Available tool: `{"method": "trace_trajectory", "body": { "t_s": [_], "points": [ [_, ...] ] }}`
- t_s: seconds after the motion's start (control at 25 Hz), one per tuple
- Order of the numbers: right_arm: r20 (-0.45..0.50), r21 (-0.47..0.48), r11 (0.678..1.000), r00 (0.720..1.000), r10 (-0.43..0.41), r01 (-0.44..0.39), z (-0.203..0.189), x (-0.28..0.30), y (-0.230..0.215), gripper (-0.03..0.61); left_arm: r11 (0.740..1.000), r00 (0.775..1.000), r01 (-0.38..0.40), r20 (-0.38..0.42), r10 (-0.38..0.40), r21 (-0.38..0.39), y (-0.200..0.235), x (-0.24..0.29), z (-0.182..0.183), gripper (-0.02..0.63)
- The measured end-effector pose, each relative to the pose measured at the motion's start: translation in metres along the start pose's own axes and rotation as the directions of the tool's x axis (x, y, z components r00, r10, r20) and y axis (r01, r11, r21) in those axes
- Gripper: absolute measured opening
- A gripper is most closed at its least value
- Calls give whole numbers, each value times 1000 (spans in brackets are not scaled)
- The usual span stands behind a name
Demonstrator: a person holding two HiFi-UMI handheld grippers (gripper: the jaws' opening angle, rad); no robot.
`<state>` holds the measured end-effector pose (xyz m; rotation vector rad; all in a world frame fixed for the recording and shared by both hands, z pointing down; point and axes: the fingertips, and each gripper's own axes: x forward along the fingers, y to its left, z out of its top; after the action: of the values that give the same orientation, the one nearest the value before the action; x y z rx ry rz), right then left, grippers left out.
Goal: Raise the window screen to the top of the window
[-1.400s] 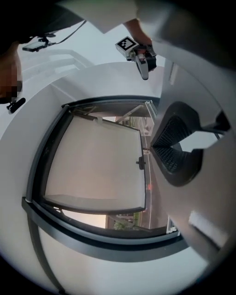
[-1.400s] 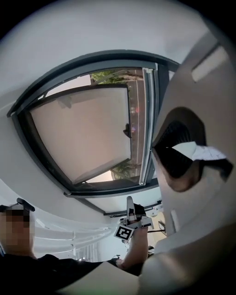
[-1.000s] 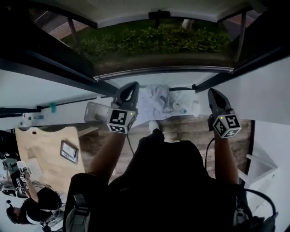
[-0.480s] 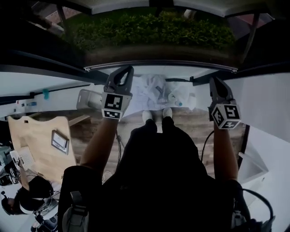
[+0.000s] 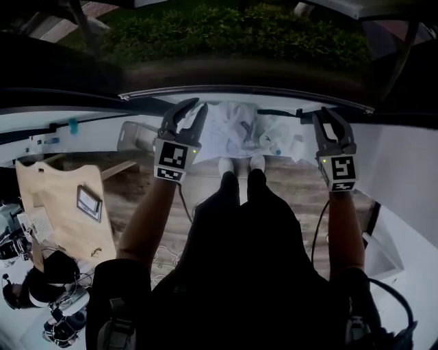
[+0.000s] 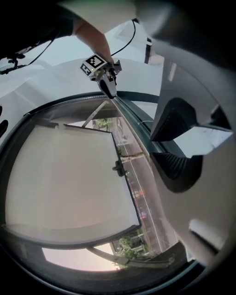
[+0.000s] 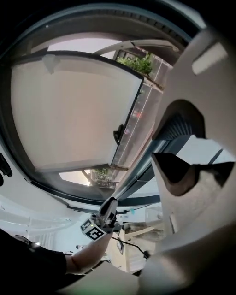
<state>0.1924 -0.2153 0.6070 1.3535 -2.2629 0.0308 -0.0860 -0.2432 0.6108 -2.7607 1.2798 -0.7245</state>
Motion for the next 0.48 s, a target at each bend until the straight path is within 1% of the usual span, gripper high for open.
{"method": "trace_trajectory", "body": {
  "t_s": [0.08,0.12,0.2,0.24,0.36,0.4,0.48],
  "points": [
    [-26,-55,998,1000,13,-14,-6,9,3,90,999,1000,5,-2,-5,53,-1,7,-1,91],
    [-36,-80,997,999,14,-17,-8,13,4,101,997,1000,7,-10,-6,74,-2,11,-3,111],
    [-47,-133,991,999,7,-13,-10,21,4,168,994,999,11,-42,-6,109,-2,15,-11,152],
    [-54,-167,986,999,4,-13,-11,25,5,179,991,998,17,-62,-9,130,-3,17,-16,152],
    [-109,-267,963,994,20,-49,-19,35,13,192,979,995,33,-95,-14,199,-4,24,-25,152],
    [-133,-279,958,991,30,-67,-22,38,15,192,976,996,29,-92,-9,214,-3,26,-26,152],
    [-168,-273,959,985,36,-82,-27,43,15,190,971,997,6,-74,12,239,0,29,-24,152]
  ]
}}
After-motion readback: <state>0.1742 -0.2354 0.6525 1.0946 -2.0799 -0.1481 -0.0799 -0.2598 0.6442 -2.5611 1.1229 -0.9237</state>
